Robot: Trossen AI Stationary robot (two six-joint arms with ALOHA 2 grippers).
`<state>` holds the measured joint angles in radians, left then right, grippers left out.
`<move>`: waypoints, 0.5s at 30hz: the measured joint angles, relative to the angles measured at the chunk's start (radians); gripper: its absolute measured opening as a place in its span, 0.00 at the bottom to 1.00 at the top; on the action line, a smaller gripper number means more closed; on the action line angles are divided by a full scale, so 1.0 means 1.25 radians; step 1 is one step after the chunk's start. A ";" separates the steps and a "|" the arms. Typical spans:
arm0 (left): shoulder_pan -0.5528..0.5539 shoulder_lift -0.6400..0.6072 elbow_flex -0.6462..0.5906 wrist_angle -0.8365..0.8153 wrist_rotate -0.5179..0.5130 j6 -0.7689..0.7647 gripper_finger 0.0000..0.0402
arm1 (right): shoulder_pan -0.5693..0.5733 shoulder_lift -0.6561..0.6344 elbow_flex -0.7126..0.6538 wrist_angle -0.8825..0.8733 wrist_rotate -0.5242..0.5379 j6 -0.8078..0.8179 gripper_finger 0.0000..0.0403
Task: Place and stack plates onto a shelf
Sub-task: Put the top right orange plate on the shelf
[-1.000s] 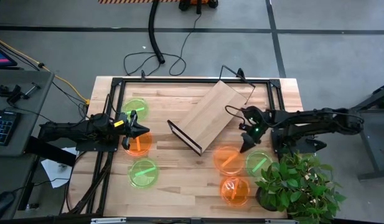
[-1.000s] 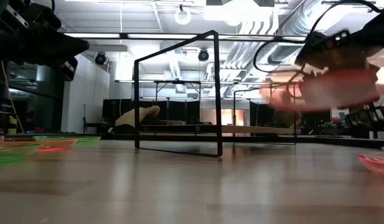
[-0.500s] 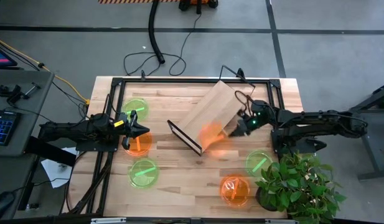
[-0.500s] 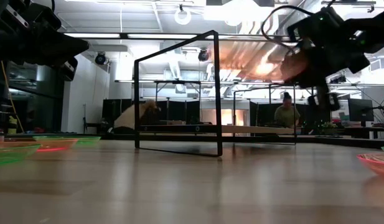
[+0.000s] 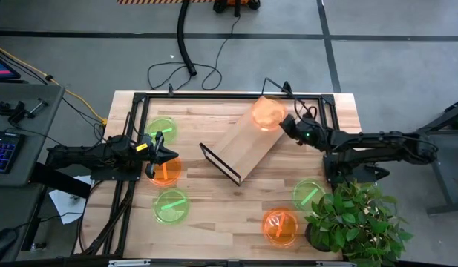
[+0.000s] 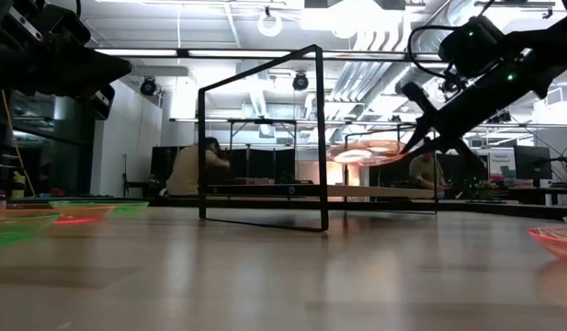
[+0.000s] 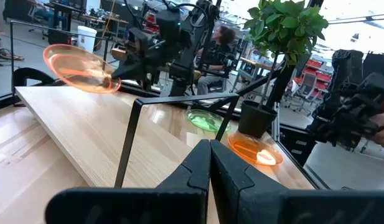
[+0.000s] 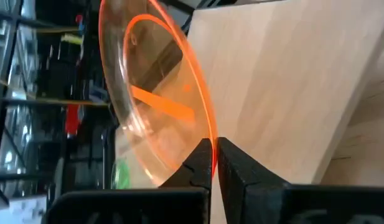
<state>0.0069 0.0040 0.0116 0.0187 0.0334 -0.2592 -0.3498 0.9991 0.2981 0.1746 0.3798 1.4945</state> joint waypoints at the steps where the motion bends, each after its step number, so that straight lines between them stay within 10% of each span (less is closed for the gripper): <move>1: 0.000 0.000 0.000 0.000 0.000 0.000 0.00 | 0.004 0.006 0.000 0.000 0.009 0.014 0.00; 15: 0.000 0.000 0.000 0.000 0.000 0.000 0.00 | 0.002 0.141 0.042 -0.032 0.097 0.123 0.00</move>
<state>0.0069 0.0040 0.0118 0.0186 0.0334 -0.2592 -0.3473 1.1748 0.3510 0.1346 0.5007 1.6481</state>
